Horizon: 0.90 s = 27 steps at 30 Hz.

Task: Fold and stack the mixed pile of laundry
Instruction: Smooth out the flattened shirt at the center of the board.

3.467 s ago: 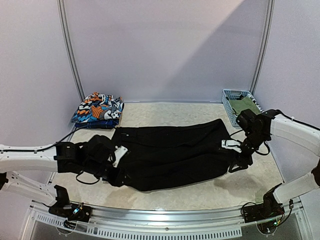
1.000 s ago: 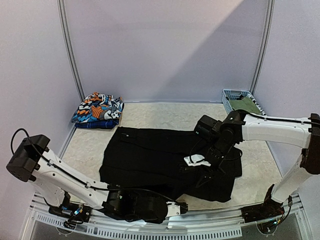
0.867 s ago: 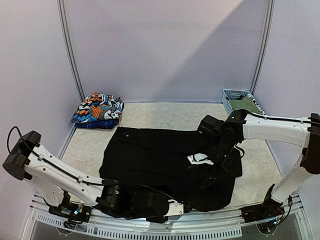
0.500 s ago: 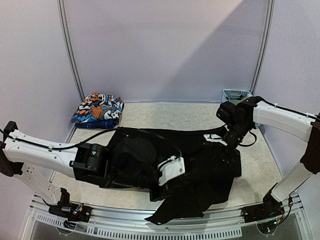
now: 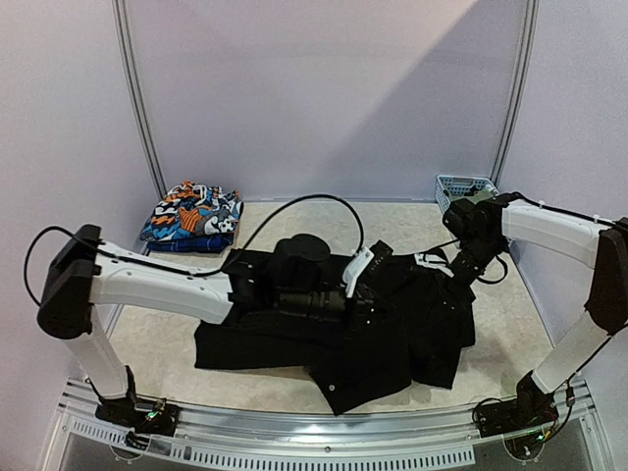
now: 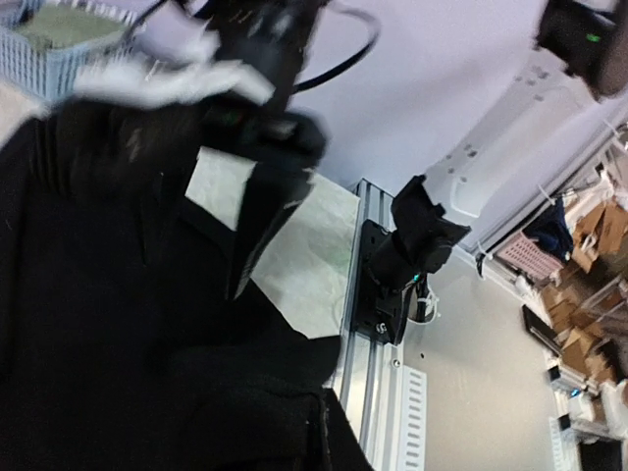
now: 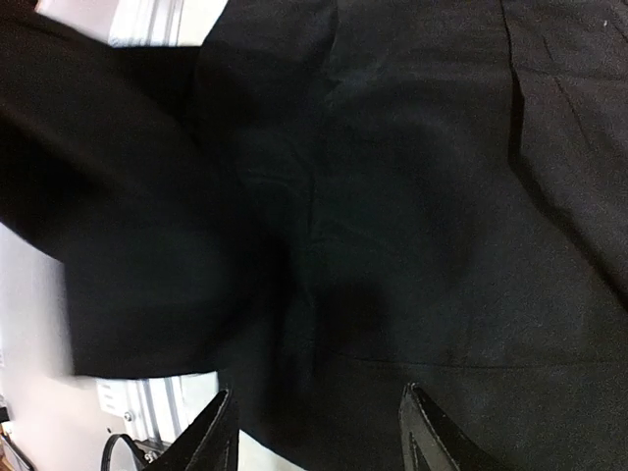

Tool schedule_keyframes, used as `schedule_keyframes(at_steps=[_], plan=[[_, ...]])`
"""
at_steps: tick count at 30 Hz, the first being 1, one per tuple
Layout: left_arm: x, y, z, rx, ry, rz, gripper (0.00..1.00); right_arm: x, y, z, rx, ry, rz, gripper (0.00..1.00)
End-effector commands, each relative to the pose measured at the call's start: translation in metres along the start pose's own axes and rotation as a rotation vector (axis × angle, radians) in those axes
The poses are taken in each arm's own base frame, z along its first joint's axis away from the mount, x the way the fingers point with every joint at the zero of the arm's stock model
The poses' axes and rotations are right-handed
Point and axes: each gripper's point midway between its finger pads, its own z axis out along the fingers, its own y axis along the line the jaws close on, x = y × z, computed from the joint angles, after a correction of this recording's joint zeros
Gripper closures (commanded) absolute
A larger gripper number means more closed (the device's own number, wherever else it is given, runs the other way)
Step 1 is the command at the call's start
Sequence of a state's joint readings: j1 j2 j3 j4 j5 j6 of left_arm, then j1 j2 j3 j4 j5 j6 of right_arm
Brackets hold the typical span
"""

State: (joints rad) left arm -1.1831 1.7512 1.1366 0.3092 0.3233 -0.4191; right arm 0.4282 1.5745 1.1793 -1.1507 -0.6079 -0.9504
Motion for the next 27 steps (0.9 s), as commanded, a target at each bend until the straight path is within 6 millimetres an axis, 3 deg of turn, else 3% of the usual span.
schedule_keyframes(at_steps=[1, 8, 11, 16, 22, 27], plan=[[-0.006, 0.012, 0.02, 0.081, -0.097, -0.228, 0.89, -0.003, 0.006, -0.004, 0.023, -0.042, 0.002, 0.43], [0.023, 0.085, 0.029, -0.284, 0.036, -0.251, 0.62, 0.02, 0.009, 0.006, 0.051, 0.005, 0.044, 0.43], [0.037, 0.102, 0.018, -0.387, 0.164, -0.244, 0.55, 0.026, 0.012, 0.006, 0.063, 0.023, 0.05, 0.43], [0.063, 0.124, -0.042, -0.557, 0.339, -0.264, 0.45, 0.054, -0.007, 0.007, 0.179, 0.108, 0.089, 0.43], [0.12, 0.162, -0.118, -0.744, 0.461, -0.407, 0.43, 0.068, -0.048, 0.003, 0.252, 0.116, 0.19, 0.43], [0.133, 0.194, -0.161, -0.934, 0.423, -0.456, 0.43, 0.083, -0.081, 0.021, 0.292, 0.172, 0.262, 0.43]])
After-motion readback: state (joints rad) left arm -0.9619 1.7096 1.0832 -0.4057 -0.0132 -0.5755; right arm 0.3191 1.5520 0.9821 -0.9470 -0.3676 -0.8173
